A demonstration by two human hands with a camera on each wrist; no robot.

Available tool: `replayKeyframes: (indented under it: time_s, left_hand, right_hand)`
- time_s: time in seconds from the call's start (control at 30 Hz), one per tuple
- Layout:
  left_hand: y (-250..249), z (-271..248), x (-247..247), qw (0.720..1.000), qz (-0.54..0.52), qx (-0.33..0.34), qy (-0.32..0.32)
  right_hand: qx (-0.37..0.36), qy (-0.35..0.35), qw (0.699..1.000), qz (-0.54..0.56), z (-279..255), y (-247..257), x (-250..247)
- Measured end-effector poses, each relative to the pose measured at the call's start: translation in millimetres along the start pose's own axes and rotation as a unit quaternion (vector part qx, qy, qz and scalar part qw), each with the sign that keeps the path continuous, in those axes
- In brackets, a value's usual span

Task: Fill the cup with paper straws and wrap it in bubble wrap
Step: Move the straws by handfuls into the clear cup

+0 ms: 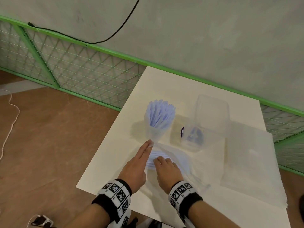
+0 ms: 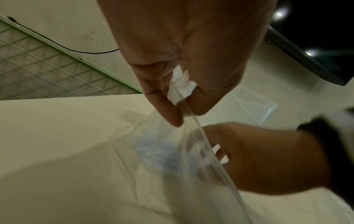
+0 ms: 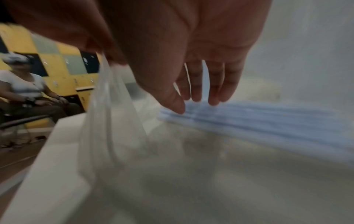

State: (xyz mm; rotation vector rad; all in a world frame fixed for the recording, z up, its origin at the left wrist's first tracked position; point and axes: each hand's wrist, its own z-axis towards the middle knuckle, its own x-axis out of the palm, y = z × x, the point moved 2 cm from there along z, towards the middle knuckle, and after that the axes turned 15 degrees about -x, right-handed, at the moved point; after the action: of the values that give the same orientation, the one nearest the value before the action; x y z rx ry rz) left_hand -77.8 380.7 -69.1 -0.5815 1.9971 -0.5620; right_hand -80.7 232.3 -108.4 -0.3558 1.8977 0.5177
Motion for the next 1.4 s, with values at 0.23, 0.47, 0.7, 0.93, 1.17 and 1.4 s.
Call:
replayKeyframes:
  time_s: [0.23, 0.47, 0.7, 0.93, 1.17, 1.4]
  left_hand:
    - [1.1, -0.4, -2.1, 1.0, 0.005, -0.001, -0.016]
    - [0.7, 0.2, -2.4, 1.0, -0.008, 0.0, -0.014]
    - [0.8, -1.5, -4.9, 1.0, -0.019, 0.003, -0.013]
    - [-0.7, -3.4, -6.1, 1.0, -0.018, 0.004, -0.01]
    - [-0.7, -4.9, -6.4, 1.0, -0.005, 0.0, -0.011]
    - [-3.6, -5.7, -6.7, 1.0, -0.005, 0.0, -0.011]
  right_hand:
    - [0.032, -0.018, 0.999, -0.012, 5.3, -3.9, 19.8]
    - [0.021, -0.004, 0.998, -0.054, 12.6, -3.0, 17.8]
    - [0.028, 0.017, 0.997, -0.063, 17.8, -4.2, 15.6]
    - [0.048, 0.063, 0.994, -0.069, 21.6, -1.9, 13.4]
    - [0.047, 0.065, 0.994, -0.073, 20.0, 1.4, 19.4]
    - [0.045, 0.113, 0.988, -0.091, 16.5, 1.6, 26.6]
